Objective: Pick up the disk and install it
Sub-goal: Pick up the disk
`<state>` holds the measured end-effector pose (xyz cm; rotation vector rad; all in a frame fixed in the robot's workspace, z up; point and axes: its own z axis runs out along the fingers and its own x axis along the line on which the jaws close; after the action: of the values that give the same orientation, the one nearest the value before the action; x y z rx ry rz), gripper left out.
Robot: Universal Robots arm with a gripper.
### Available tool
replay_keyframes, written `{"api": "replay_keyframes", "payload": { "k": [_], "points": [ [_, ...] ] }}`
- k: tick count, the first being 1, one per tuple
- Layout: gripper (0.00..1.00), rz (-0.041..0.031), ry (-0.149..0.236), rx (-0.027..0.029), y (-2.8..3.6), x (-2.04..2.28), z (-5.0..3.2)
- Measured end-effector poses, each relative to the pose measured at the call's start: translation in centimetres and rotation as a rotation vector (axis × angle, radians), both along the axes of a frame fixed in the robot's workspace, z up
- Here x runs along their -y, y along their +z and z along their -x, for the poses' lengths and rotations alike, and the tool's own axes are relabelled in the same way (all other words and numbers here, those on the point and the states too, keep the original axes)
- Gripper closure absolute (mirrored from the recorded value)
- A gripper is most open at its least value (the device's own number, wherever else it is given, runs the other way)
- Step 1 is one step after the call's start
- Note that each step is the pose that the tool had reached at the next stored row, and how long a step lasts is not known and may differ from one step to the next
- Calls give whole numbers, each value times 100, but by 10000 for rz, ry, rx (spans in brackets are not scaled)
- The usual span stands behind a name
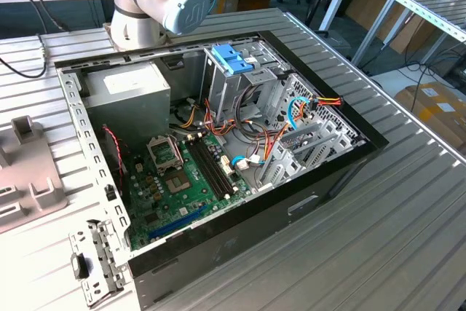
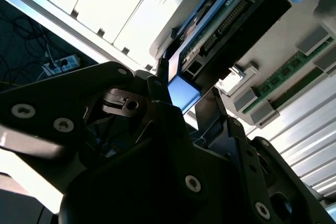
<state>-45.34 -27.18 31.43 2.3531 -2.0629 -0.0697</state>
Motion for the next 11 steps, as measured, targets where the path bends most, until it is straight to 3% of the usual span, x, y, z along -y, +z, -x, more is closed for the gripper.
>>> {"api": "replay_keyframes", "payload": {
  "k": [7,11],
  "points": [
    [52,0,-100,1,-35,-8,25],
    [52,0,-644,-2,-75,-11,26]
  ]
}}
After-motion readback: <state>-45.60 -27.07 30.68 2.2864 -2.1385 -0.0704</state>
